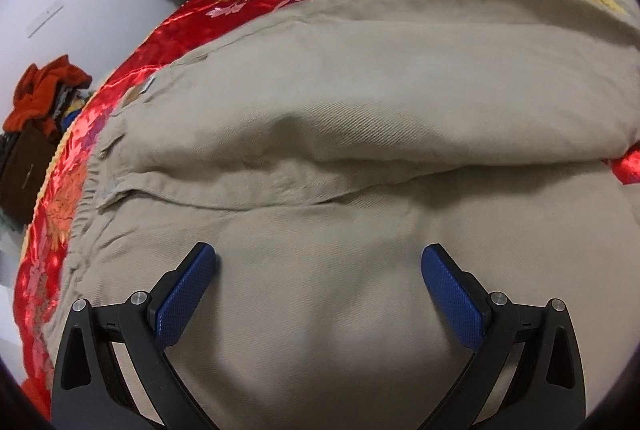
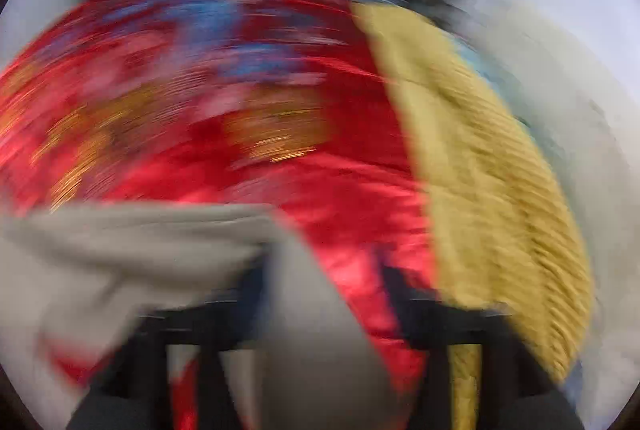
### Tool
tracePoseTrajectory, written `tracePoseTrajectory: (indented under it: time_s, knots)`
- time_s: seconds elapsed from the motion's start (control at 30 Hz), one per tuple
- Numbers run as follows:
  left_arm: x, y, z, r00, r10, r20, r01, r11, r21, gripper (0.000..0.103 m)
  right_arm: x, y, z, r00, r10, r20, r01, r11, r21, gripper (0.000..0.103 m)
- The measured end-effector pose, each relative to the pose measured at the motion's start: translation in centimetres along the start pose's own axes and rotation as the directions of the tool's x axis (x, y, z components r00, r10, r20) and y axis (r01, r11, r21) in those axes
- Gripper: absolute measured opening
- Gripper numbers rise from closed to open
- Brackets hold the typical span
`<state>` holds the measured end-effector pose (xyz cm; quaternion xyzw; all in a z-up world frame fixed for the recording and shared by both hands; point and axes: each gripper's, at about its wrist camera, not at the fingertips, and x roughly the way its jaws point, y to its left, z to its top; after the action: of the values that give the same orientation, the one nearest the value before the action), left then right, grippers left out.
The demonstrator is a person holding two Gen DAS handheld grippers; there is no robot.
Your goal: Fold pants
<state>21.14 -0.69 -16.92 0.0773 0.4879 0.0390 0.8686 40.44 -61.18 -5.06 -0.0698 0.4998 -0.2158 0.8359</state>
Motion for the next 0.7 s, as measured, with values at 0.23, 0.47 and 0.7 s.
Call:
tracePoseTrajectory:
  time_s: [0.23, 0.47, 0.7]
  knots:
    - [-3.0, 5.3, 0.1, 0.994, 0.025, 0.109, -0.015, 0.996, -0.089, 0.103, -3.5, 13.7, -3.0, 0.952, 0.304, 0.029, -0.298, 0.947, -0.12, 0.071]
    - [1.1, 6.0, -0.2, 0.991, 0.015, 0.13, -0.018, 1.0, 0.025, 0.103, -10.2, 38.8, -4.2, 0.664, 0.726, -0.178, -0.695, 0.511, -0.506, 0.069]
    - [2.0, 7.6, -0.6, 0.987, -0.097, 0.126, 0.103, 0.994, -0.047, 0.103, -9.6, 52.6, -1.8, 0.683, 0.59, -0.429, -0.671, 0.277, -0.687, 0.056]
